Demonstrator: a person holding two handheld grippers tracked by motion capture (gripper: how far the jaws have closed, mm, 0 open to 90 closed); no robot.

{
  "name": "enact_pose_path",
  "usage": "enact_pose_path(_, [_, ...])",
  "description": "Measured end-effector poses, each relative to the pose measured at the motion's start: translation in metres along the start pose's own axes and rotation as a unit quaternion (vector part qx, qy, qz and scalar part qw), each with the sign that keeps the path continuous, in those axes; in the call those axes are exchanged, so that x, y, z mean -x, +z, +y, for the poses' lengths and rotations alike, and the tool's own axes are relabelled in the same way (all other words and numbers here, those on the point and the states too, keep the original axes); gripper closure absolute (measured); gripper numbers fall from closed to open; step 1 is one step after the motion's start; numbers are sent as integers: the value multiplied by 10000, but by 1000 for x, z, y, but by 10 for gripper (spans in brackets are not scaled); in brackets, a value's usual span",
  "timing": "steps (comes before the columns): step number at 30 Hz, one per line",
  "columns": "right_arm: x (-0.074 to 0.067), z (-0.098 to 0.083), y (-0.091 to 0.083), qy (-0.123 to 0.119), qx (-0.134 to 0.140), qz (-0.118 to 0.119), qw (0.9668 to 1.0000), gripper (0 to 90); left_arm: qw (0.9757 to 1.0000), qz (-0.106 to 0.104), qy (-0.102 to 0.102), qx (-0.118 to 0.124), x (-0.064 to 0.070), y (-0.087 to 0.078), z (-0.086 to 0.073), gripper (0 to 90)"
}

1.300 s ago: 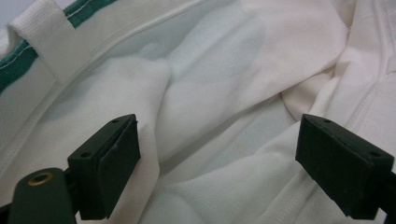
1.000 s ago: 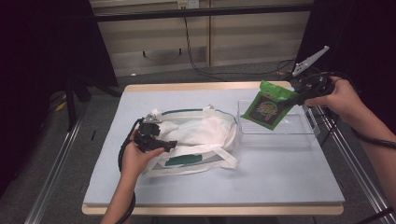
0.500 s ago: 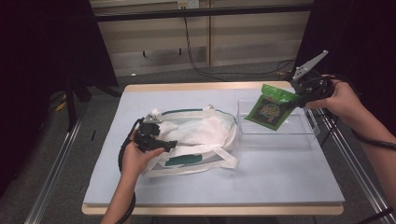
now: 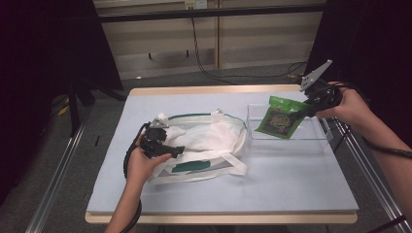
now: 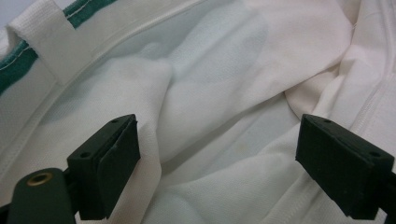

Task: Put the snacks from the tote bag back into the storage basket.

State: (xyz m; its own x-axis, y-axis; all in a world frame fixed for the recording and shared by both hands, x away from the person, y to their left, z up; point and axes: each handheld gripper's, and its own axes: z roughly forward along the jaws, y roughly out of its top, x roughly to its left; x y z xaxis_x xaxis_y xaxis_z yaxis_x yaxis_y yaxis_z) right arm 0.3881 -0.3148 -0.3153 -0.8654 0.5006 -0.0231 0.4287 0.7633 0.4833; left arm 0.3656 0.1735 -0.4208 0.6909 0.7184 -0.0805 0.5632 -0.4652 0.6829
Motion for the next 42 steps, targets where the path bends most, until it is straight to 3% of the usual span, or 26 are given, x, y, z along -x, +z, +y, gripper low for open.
enact_pose_path(11, [-5,5,13,-235,-134,77,9996,755,10000,3,-47,52,0,-2,-4,135])
enact_pose_path(15, [-7,9,20,-451,-180,88,9988,754,10000,0,13,-15,0,-3,-4,135])
enact_pose_path(20, [-10,11,28,-457,-246,140,9986,748,10000,-13,-52,51,0,-3,-5,135])
enact_pose_path(30, [-13,13,40,-670,-155,205,9974,728,10000,-2,18,-17,-3,-3,-5,135])
enact_pose_path(33, [-16,14,45,-645,-136,271,9975,709,10000,19,-50,39,-1,-2,-5,134])
enact_pose_path(38, [-18,12,48,-564,-36,409,9976,681,10000,-31,51,-17,-1,-3,-5,135])
enact_pose_path(42, [-19,8,48,-511,2,383,9980,669,10000,10,-10,1,0,-2,-4,135])
